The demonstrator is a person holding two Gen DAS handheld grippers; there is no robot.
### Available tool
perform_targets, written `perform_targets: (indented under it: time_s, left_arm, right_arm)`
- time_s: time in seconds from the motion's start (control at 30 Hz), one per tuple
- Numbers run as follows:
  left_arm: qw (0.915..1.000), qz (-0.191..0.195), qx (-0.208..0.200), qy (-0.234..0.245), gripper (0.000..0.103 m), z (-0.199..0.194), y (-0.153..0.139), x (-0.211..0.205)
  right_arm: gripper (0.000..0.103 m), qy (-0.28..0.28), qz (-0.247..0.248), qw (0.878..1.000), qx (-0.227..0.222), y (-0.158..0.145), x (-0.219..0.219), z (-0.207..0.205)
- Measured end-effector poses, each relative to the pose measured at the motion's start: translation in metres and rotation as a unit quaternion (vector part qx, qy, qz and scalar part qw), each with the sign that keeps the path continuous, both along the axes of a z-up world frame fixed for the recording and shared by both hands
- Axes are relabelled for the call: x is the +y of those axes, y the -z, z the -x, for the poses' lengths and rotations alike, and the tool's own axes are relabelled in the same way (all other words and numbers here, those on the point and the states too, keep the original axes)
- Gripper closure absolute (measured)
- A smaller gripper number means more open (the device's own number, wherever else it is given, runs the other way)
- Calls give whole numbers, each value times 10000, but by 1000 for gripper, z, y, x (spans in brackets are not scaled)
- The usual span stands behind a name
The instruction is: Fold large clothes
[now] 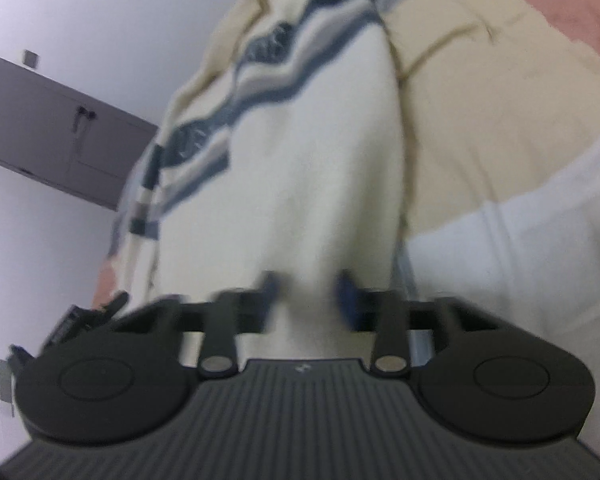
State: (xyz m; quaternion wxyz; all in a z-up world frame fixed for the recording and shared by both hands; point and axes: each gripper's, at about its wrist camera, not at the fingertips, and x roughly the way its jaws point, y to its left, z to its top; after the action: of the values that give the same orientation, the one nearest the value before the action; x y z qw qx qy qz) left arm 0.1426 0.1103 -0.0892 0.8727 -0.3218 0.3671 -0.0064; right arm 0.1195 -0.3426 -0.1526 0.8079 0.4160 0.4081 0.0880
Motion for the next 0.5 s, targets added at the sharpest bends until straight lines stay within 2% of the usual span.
perform_targets:
  time_s: [0.23, 0.4, 0.5]
  left_arm:
    - [9997, 205, 91, -66, 32, 1, 5, 5]
    - [9994, 232, 200, 143, 32, -5, 11, -1]
    - [9981, 433, 322, 300, 32, -10, 19, -7]
  right_arm:
    - [90, 520, 373, 9951, -760, -39, -29, -2]
    - [94, 1050, 594, 9908, -616, -38, -69, -10]
    - [94, 1291, 786, 9877, -390, -30, -88, -19]
